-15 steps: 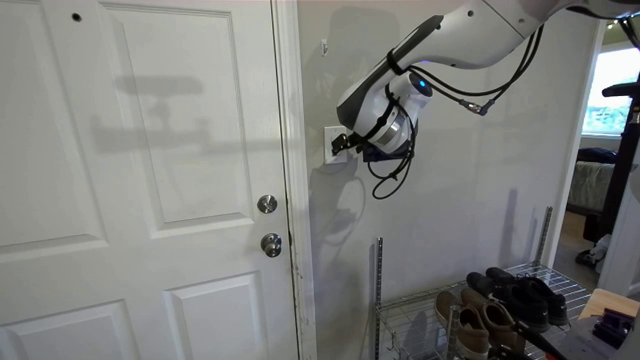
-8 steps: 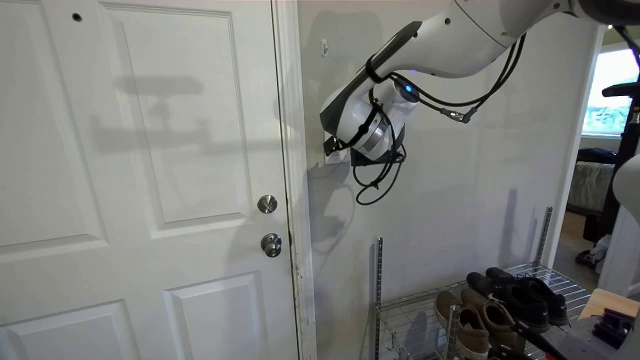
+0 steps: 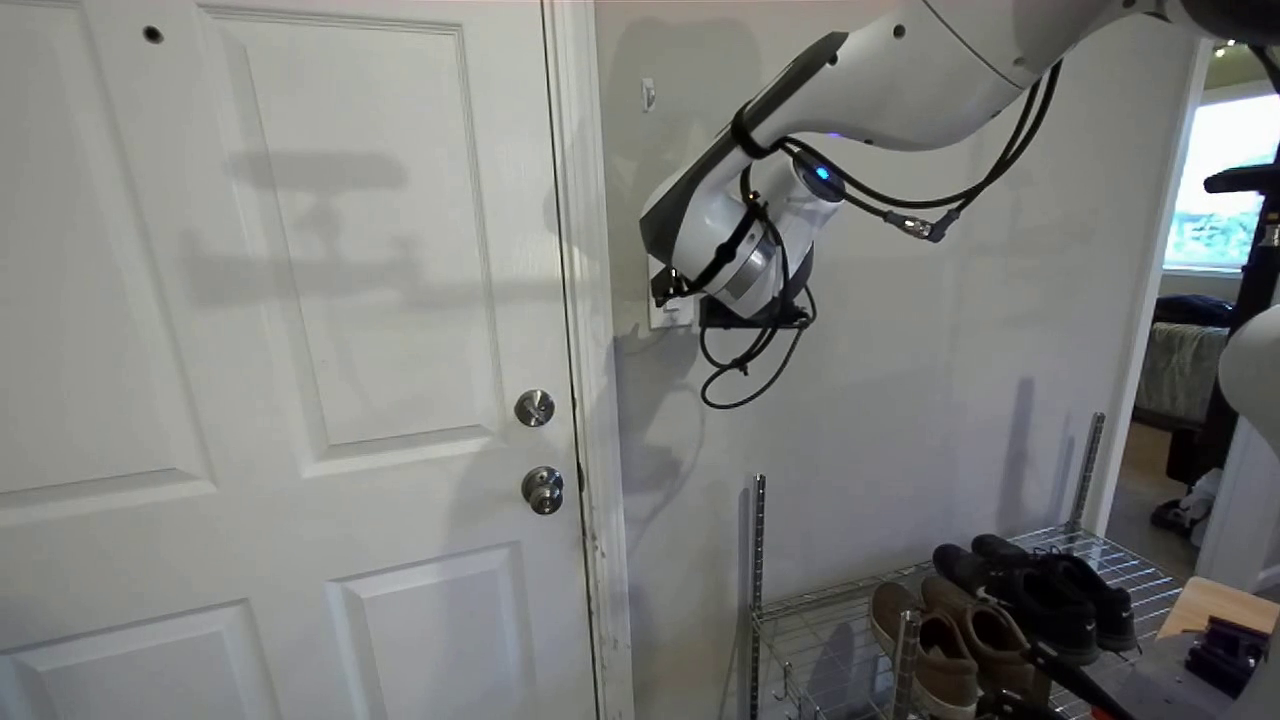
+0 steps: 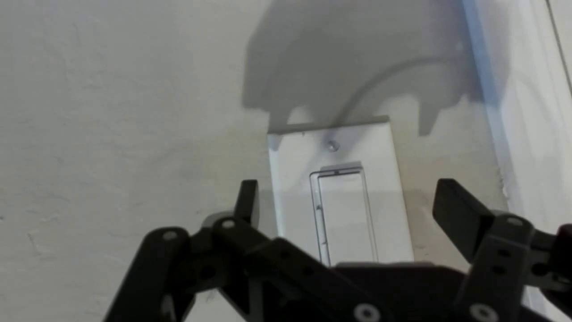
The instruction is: Turn off the light
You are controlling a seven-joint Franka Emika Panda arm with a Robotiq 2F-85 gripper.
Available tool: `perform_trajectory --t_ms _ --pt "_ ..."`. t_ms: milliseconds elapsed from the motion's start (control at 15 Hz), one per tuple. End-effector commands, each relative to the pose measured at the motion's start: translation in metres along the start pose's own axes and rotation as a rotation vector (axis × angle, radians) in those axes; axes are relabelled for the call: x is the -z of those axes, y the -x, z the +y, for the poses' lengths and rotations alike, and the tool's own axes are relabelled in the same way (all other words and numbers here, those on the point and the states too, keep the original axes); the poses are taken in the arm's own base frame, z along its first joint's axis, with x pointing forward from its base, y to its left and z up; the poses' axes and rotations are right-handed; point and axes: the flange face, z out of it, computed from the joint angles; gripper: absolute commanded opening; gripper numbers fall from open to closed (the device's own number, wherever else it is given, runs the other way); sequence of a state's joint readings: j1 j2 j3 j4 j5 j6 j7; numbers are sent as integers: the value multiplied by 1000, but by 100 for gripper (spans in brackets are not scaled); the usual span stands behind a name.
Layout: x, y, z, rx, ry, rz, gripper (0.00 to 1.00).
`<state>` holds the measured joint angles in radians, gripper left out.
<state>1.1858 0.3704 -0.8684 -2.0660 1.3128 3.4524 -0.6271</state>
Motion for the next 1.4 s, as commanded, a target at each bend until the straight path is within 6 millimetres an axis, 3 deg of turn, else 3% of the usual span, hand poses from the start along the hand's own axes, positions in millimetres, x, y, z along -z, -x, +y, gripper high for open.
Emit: perform_trajectory --t_ms 0,467,867,1333 --pt "6 -7 14 -56 32 20 100" --pt "1 -2 34 -75 75 8 100" --pt "-8 1 34 -55 76 -7 100" --pt "-25 -8 34 -35 71 -8 100"
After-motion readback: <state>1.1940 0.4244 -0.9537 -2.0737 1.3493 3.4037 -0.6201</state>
